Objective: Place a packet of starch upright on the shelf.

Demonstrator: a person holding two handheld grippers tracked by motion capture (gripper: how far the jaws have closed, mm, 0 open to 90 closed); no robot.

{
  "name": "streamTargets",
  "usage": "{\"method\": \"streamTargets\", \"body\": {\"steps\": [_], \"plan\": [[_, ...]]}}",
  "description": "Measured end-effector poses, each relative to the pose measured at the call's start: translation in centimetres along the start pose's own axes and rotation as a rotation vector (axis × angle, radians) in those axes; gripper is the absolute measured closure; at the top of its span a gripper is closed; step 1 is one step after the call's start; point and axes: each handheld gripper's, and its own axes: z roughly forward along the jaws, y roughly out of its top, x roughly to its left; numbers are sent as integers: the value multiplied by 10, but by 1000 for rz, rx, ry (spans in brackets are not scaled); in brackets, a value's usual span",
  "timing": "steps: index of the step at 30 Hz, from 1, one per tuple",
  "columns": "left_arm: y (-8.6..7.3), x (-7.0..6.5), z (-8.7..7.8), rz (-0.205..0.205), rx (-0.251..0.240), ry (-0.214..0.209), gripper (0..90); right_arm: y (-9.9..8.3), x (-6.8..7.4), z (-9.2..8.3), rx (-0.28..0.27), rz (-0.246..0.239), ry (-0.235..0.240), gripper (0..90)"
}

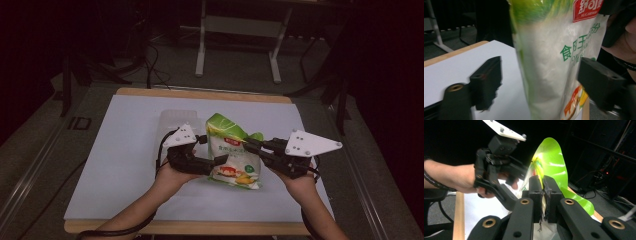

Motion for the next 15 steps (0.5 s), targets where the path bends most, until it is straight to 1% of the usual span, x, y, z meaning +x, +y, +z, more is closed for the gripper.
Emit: {"method": "streamTargets", "body": {"steps": [1,2,3,4,7,8,10,12,14,15], "plan": [[0,0,2,0,3,-2,221,1,0,1,1,-4,5,864],[0,0,2,0,3,-2,253,1,0,1,1,-4,5,864],[1,-1,4,4,0,-22,253,1,1,2,3,-8,2,864],[2,-3,5,9,4,-13,357,1,0,4,14,-11,-7,864],[2,-1,5,8,5,-8,398,0,0,5,13,-7,-6,864],[2,0,6,1,5,-8,414,-1,-1,5,13,-6,-8,864],[2,0,8,-6,20,-11,441,-3,-1,5,15,1,-7,864],[2,0,8,-2,26,-27,533,-4,-1,6,20,4,-8,865],[2,0,9,1,28,-28,600,-4,-1,6,23,2,-12,865],[3,-1,8,10,30,-34,670,-6,-2,6,25,6,-13,865]]}}
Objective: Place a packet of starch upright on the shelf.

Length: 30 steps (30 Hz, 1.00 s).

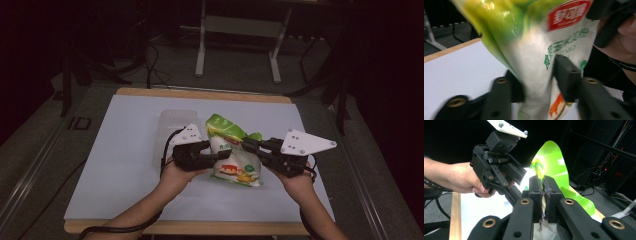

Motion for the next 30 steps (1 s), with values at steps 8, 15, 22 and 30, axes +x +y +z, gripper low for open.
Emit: {"method": "streamTargets", "body": {"steps": [8,15,22,30], "plan": [[2,-5,0,34,4,11,800,-1,0,1,-1,0,-5,864],[7,-8,-3,54,8,35,819,-3,-3,0,-13,3,-17,861],[16,-11,-6,78,-3,42,821,-2,-4,-6,-51,16,-30,854],[30,-5,-16,83,-32,69,822,4,-2,-14,-104,18,-50,738]]}}
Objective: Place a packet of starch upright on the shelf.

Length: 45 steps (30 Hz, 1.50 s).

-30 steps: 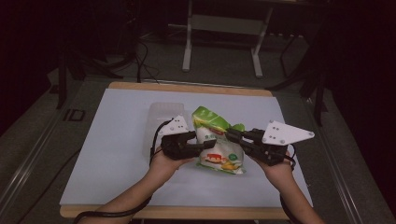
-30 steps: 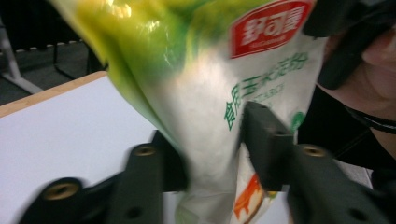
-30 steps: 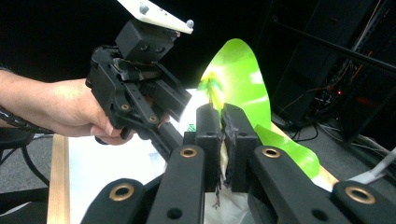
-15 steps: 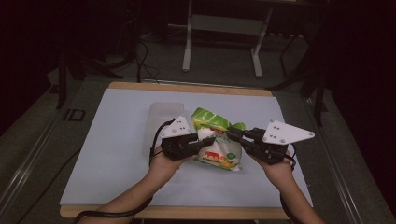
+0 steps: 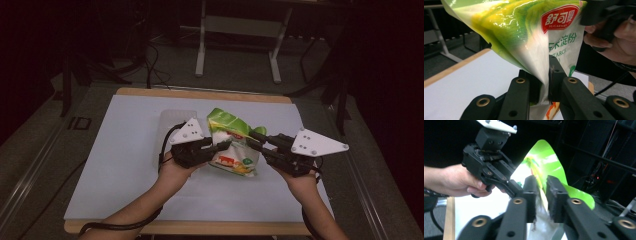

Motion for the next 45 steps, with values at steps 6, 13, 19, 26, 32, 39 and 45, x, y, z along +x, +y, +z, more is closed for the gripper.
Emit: {"method": "streamTargets", "body": {"steps": [6,13,19,26,32,39,45], "plan": [[7,13,-12,12,-24,45,822,1,-5,-17,-58,57,-72,467],[15,35,-22,22,-28,94,822,-11,-15,-26,-61,142,-126,189],[16,55,-29,59,-54,140,821,-26,-21,-33,-53,185,-131,111],[14,81,-36,47,-80,231,821,-42,-29,-41,-16,242,-141,112],[2,97,-37,27,-103,287,821,-52,-34,-46,8,255,-164,135],[-16,115,-37,9,-80,315,821,-60,-39,-48,26,261,-194,135],[-35,130,-40,-15,-82,312,821,-70,-43,-50,42,281,-202,135]]}}
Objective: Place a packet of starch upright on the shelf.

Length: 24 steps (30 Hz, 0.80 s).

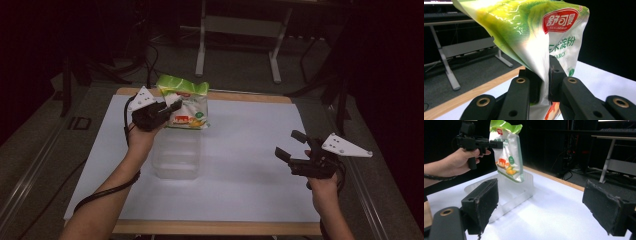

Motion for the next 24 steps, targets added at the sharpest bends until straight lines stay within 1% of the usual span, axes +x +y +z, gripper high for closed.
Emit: {"method": "streamTargets", "body": {"steps": [2,3,4,8,13,15,18,20,22,24], "plan": [[-2,2,0,-2,1,-2,821,0,0,0,0,0,0,135],[-10,6,2,-17,6,-3,821,-1,0,0,2,2,-1,135],[-13,8,3,-21,10,1,821,-3,-1,1,8,2,-4,135],[-26,13,7,-36,43,17,821,-6,-1,3,19,0,2,135],[-39,18,8,-58,62,25,821,-9,-2,4,32,0,9,135],[-44,18,9,-62,66,23,821,-10,-2,4,33,1,12,135],[-48,18,10,-48,86,31,821,-11,-2,5,32,8,22,135],[-50,20,9,-66,83,29,821,-12,-2,6,35,6,28,135],[-52,21,9,-60,95,34,821,-13,-1,7,38,5,33,136],[-53,23,8,-64,99,29,822,-14,-1,8,41,5,40,135]]}}
